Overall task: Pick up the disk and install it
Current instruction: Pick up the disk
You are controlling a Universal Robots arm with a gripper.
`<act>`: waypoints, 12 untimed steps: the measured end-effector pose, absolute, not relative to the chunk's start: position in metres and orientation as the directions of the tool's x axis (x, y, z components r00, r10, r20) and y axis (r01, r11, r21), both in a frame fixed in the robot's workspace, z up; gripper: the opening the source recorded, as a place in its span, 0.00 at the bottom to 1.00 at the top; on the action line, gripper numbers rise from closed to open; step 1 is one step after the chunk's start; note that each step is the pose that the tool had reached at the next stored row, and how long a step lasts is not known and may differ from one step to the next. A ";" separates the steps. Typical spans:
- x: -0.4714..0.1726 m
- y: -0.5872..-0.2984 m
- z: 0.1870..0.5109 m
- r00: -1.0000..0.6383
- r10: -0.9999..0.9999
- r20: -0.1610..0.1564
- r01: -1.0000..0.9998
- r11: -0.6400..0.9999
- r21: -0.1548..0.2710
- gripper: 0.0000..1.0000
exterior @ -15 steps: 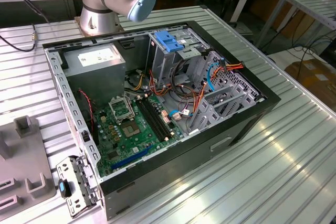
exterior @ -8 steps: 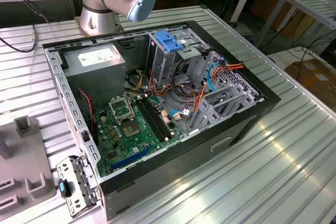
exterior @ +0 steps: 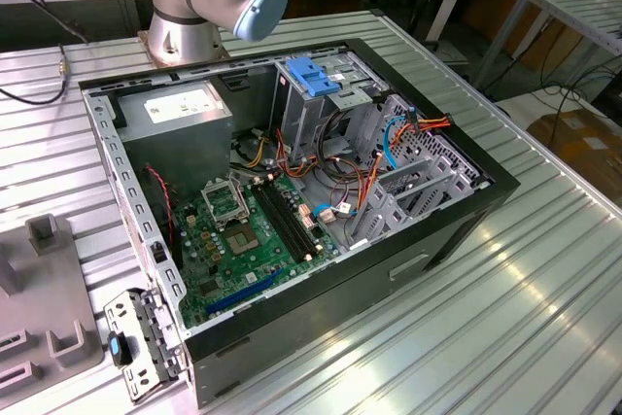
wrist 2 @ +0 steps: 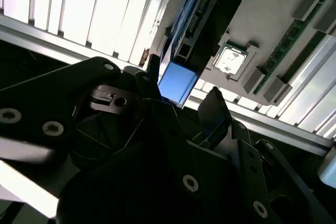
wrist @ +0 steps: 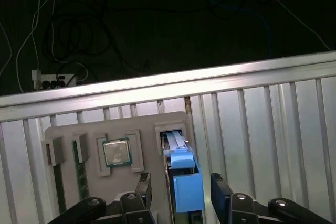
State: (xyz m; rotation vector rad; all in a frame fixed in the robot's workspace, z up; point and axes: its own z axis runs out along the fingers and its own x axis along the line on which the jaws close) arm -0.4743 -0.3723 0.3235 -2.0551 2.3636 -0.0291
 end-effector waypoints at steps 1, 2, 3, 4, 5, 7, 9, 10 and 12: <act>-0.475 -0.372 0.321 -0.137 -0.991 0.005 -0.990 0.137 -0.020 0.57; -0.475 -0.372 0.319 -0.137 -0.991 0.005 -0.990 0.136 -0.020 0.57; -0.475 -0.372 0.317 -0.136 -0.991 0.005 -0.990 0.136 -0.020 0.57; -0.475 -0.372 0.316 -0.136 -0.991 0.005 -0.991 0.136 -0.020 0.57; -0.475 -0.372 0.316 -0.135 -0.991 0.007 -0.991 0.135 -0.021 0.57; -0.475 -0.372 0.315 -0.134 -0.991 0.009 -0.991 0.134 -0.021 0.57; -0.474 -0.372 0.312 -0.133 -0.991 0.011 -0.991 0.132 -0.023 0.57; -0.474 -0.372 0.311 -0.132 -0.991 0.012 -0.991 0.132 -0.023 0.57; -0.473 -0.372 0.310 -0.129 -0.992 0.012 -0.991 0.129 -0.024 0.57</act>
